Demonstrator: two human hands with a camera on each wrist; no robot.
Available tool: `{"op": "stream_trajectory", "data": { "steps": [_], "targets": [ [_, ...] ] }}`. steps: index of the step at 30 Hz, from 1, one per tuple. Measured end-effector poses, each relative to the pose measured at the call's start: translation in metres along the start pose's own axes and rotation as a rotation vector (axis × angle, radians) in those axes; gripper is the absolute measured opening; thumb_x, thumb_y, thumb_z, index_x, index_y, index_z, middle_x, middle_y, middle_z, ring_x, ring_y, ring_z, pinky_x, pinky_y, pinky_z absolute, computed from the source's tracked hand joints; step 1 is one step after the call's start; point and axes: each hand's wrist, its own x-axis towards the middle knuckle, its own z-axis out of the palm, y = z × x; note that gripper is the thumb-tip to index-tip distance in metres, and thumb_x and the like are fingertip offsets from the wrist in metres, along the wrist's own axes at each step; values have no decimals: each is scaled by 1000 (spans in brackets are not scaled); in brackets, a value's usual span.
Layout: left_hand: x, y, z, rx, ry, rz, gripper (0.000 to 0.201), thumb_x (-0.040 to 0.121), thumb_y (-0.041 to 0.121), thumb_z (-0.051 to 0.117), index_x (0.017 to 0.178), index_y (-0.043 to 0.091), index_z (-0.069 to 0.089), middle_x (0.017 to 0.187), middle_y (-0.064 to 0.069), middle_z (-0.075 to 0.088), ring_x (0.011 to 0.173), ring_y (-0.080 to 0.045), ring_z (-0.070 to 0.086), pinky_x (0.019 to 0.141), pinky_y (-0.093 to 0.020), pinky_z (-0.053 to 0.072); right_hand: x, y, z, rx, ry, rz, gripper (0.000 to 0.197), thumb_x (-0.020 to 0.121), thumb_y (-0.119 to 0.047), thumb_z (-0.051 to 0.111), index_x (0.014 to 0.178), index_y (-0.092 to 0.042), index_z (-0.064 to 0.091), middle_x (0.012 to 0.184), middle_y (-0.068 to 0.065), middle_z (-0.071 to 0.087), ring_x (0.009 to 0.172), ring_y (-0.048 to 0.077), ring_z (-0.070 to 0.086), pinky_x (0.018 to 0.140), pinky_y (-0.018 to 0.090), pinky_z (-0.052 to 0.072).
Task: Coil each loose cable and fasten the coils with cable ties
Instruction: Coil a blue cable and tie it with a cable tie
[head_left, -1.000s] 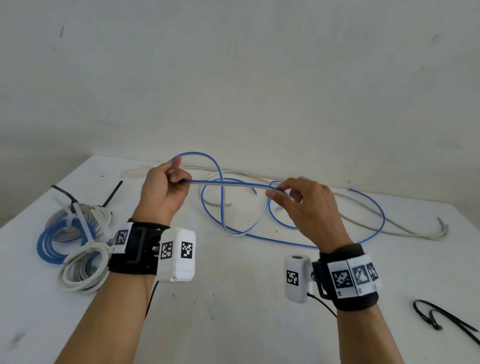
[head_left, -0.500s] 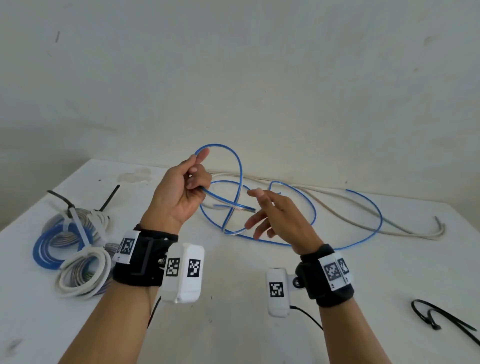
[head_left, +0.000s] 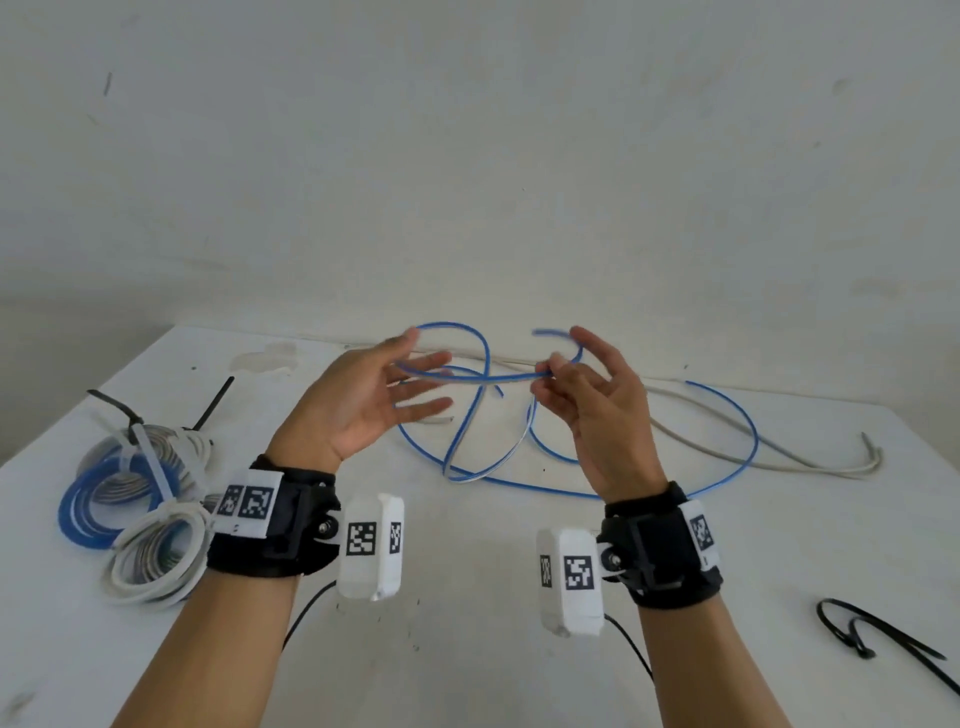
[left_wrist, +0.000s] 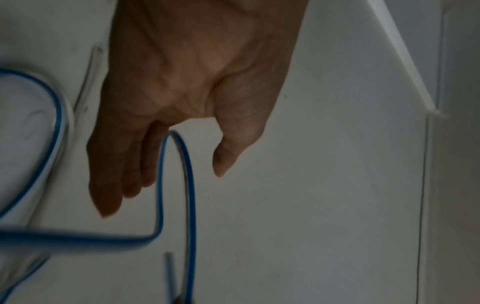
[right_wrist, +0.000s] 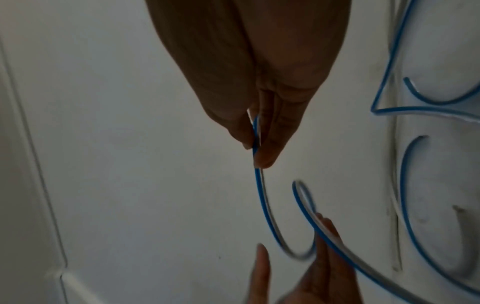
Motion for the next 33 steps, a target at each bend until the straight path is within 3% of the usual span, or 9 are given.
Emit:
{"op": "stream_trajectory", "data": {
  "steps": [5,8,12,16,19,22,25,30,33],
  "targets": [
    [-11,-8,21,181,-146,47,23,99,21,59,111,3,66,116,-19,73,108,-31,71,90,-45,60,-13,1,20,-137,-47,-98,80,94,-1,67,157,-22,22,99,18,76,90,32,76,87,37,60],
    [-10,-14,24,300,-92,126,29,101,21,59,124,4,64,107,-12,76,102,-27,73,88,-40,60,-19,7,29,-229,-144,-65,57,95,-4,68,144,-15,40,103,18,77,95,30,77,85,40,61],
    [-8,-16,23,302,11,284,27,102,10,56,128,8,63,81,-4,71,85,-18,72,83,-36,62,-18,9,31,-279,-32,-89,19,102,-17,60,120,-11,60,89,8,77,81,19,75,62,31,57],
    [-9,-9,28,37,30,246,17,101,3,51,112,3,65,78,-7,67,84,-23,72,81,-36,62,-13,12,24,-225,77,-169,35,103,-14,58,138,-13,50,82,9,76,72,18,68,60,28,55],
    [-9,-5,30,-283,20,172,13,102,10,48,94,8,58,69,-3,54,66,-18,60,74,-34,61,-12,11,22,-259,44,-223,37,104,-11,56,140,-17,49,79,10,75,64,19,65,62,30,56],
    [-7,-8,29,-129,97,277,19,106,16,46,99,7,61,65,1,43,55,-13,43,60,-28,51,-12,15,24,-305,4,-248,31,105,-12,55,135,-20,58,77,10,74,64,20,65,63,30,55],
    [-8,-12,29,58,90,326,25,107,15,45,111,4,67,68,1,38,56,-11,37,61,-27,44,-12,17,26,-399,-23,-275,29,106,-12,52,132,-23,58,78,7,72,62,19,61,59,30,52],
    [-13,-10,26,226,-25,363,30,105,10,49,127,15,68,75,2,48,72,-11,48,74,-26,50,-11,15,23,-474,-4,-275,8,104,-15,56,111,-17,57,79,8,73,58,20,61,57,30,50],
    [-14,-12,27,247,5,441,30,99,8,59,129,9,67,80,2,60,76,-14,54,76,-25,54,-11,13,20,-509,12,-280,11,103,-15,58,108,-17,67,79,5,72,58,19,61,56,29,50]
  ]
}}
